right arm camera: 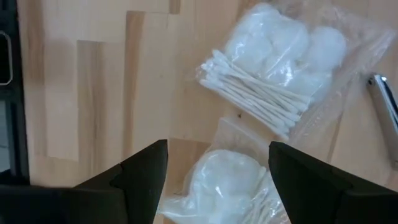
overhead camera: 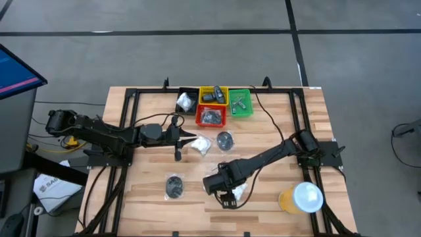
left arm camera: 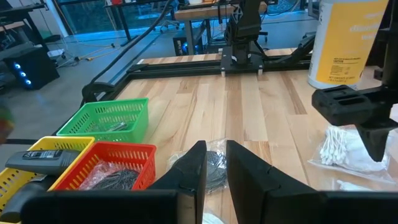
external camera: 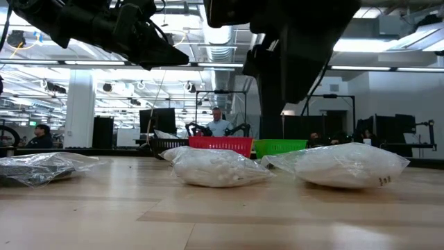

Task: Pick & Place Travel size toiletries
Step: Put the cotton pack into the black bin

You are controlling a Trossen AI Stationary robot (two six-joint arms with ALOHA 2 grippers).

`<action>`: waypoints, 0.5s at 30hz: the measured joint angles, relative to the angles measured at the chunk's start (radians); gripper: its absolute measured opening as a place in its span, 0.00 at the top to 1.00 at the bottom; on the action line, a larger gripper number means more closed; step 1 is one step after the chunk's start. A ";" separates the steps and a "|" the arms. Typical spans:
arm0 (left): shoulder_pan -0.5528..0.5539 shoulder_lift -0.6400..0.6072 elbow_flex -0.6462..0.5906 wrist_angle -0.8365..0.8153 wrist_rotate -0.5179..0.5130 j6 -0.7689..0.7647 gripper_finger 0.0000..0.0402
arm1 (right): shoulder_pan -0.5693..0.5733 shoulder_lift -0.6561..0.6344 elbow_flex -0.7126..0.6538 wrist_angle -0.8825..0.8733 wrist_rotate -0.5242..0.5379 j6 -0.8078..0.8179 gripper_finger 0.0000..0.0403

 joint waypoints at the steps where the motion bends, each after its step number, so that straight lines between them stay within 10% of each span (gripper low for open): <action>1: 0.000 0.000 0.000 0.000 0.000 0.000 0.87 | 0.000 0.000 0.000 0.000 0.003 0.003 0.34; 15: 0.000 0.000 0.000 0.000 0.000 0.000 0.87 | -0.001 0.000 -0.095 0.029 0.024 0.055 0.34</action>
